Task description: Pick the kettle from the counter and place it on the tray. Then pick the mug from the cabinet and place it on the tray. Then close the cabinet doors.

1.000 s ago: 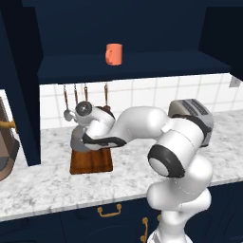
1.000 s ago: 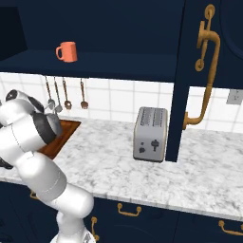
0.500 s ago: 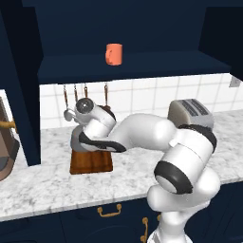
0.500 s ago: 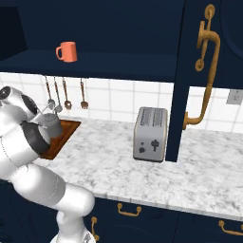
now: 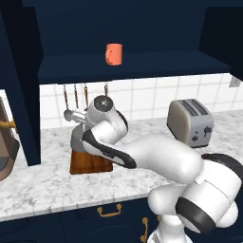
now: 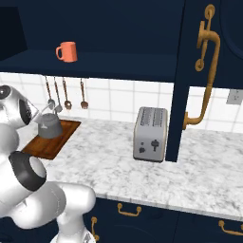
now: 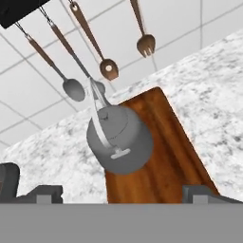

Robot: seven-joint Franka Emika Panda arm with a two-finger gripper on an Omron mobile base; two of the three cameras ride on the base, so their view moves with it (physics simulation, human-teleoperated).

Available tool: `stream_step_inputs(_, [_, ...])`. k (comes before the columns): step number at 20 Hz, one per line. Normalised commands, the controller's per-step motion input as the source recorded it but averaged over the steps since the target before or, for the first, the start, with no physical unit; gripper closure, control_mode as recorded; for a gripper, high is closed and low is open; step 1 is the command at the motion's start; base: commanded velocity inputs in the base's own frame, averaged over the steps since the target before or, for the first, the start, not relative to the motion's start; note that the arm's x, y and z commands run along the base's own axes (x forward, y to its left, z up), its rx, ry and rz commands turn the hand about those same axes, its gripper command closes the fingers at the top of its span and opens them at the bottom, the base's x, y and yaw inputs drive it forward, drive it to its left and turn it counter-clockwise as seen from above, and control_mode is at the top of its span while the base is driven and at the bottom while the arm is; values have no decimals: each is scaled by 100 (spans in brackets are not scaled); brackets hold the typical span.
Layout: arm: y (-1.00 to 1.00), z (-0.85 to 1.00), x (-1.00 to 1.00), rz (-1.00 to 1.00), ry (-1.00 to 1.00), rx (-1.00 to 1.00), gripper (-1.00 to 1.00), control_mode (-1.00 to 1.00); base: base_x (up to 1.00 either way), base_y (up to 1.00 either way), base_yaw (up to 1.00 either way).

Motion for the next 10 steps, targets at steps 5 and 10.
stream_step_inputs(5, [-43,46,-56,18,-1,0,-100,-100,0,0,0])
stream_step_inputs(10, [-30,73,-26,1,0,-2,-100,-100,0,0,0])
